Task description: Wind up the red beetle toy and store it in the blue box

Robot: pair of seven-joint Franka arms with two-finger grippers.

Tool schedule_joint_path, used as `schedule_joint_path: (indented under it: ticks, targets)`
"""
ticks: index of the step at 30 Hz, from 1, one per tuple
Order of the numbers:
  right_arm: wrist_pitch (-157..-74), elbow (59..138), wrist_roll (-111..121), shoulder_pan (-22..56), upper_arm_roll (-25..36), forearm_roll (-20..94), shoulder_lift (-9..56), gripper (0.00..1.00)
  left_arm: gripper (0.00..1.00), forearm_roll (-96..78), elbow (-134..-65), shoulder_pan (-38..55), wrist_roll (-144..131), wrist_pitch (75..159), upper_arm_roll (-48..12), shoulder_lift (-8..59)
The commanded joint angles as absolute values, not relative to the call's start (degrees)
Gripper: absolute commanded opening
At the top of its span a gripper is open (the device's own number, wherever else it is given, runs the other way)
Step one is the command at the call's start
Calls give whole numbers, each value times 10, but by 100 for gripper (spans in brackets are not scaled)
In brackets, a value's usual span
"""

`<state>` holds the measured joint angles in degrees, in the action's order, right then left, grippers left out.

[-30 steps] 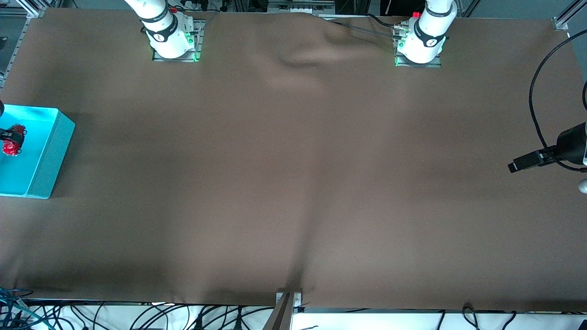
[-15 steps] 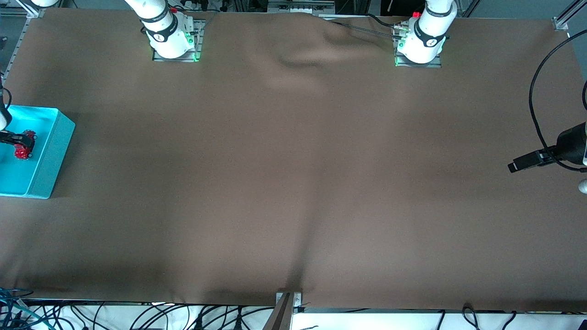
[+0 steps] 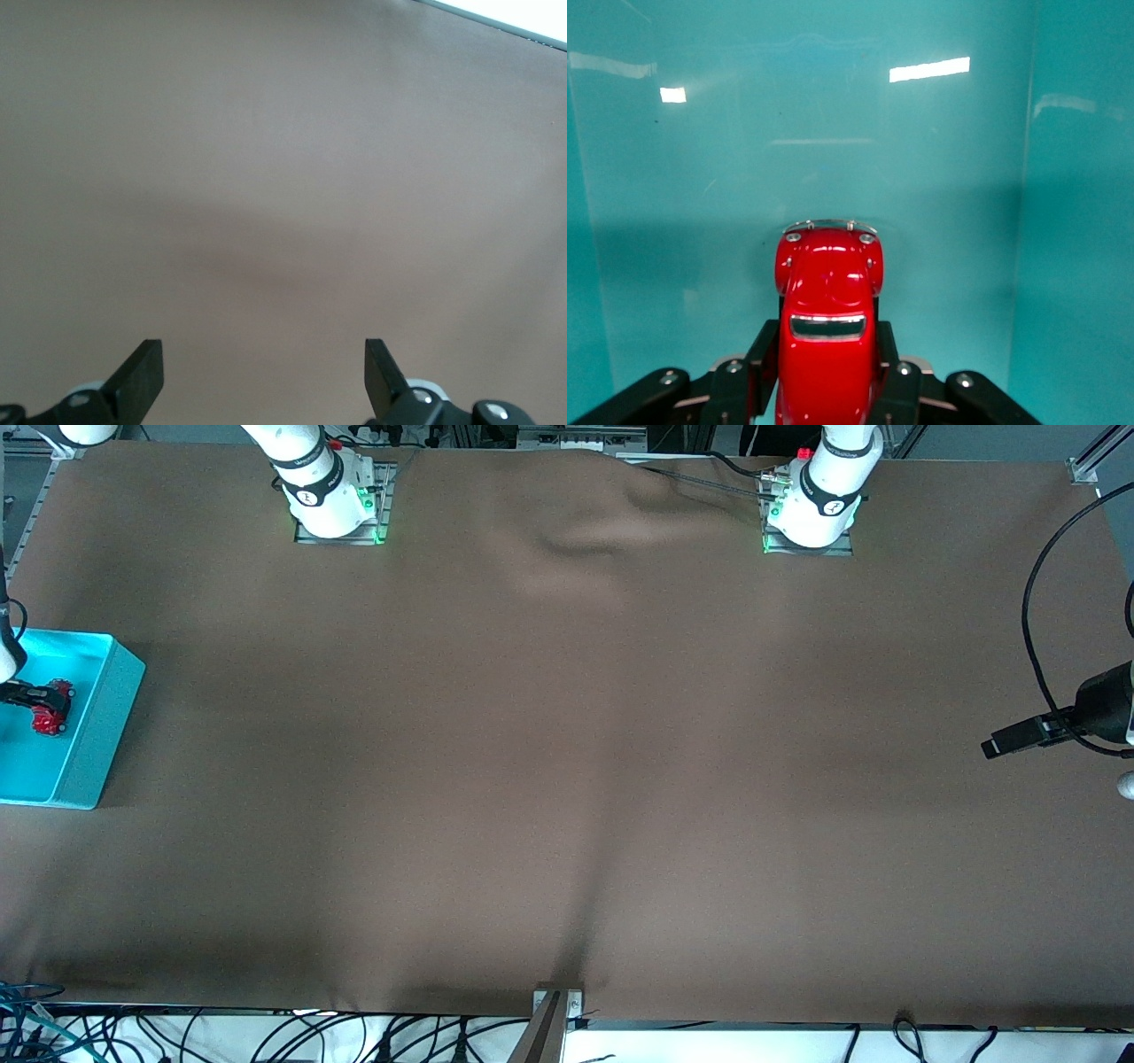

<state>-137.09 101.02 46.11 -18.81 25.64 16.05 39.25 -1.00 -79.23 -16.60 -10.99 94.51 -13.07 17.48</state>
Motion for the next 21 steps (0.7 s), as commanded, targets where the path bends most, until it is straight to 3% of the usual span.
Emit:
schedule_joint_path:
  ticks: [1,13,21]
  targets:
    - [-1370,997,473,-196,250,178,396,61,100,-15,-789,-169,-98,935,-133,168]
    - [-1361,985,470,-195,249,177,391,61,100,-13,-788,-167,-97,935,-134,168]
    - [-1263,946,437,-193,247,170,380,64,100,-13,-788,-167,-96,935,-136,168]
